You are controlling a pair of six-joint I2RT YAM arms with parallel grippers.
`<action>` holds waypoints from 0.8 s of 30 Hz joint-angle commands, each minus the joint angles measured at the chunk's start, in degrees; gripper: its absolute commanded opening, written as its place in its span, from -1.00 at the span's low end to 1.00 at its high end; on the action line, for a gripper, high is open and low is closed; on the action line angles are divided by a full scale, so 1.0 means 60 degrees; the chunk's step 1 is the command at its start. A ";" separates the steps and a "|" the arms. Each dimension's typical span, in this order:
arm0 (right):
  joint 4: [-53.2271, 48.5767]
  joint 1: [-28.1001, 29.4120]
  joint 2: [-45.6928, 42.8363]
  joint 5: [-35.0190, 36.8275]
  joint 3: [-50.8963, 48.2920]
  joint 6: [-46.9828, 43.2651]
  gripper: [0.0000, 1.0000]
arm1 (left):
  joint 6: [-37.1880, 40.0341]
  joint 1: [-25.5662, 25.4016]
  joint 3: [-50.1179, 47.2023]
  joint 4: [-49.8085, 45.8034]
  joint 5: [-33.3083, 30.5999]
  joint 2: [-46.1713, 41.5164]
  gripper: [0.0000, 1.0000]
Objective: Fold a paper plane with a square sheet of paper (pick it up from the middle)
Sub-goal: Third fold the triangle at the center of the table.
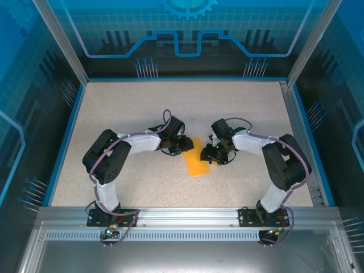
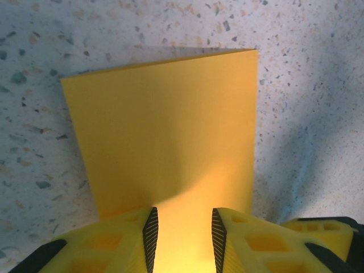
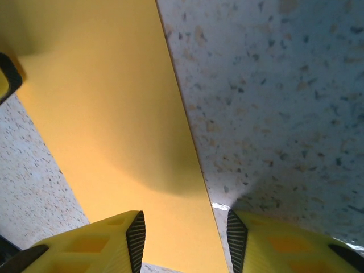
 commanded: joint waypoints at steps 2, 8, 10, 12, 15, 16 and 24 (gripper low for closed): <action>0.0496 0.0126 -0.0265 -0.0315 -0.0332 0.0132 -0.11 | 0.0172 0.0076 0.0002 0.0056 -0.0107 0.0256 -0.32; 0.0647 0.0274 -0.0259 -0.0447 -0.0686 0.0156 -0.12 | 0.0158 0.0071 -0.0147 0.0138 -0.0068 0.0353 -0.33; 0.0856 0.0275 -0.0313 -0.0579 -0.0850 0.0195 -0.13 | 0.0158 0.0070 -0.0162 0.0133 -0.0039 0.0368 -0.33; 0.1067 0.0275 -0.0347 -0.0767 -0.0972 0.0235 -0.14 | 0.0198 0.0070 -0.0148 0.0080 -0.0059 0.0389 -0.33; 0.1282 0.0282 -0.0348 -0.1057 -0.0979 0.0292 -0.16 | 0.0232 0.0067 -0.0091 -0.0092 -0.0063 0.0411 -0.33; 0.1356 0.0277 -0.0377 -0.1141 -0.0977 0.0310 -0.17 | 0.0259 0.0080 -0.0084 -0.0131 -0.0063 0.0397 -0.33; 0.1747 0.0151 -0.0463 -0.1370 -0.1037 0.0589 -0.20 | 0.0369 0.0068 0.0000 -0.0308 -0.0176 0.0367 -0.33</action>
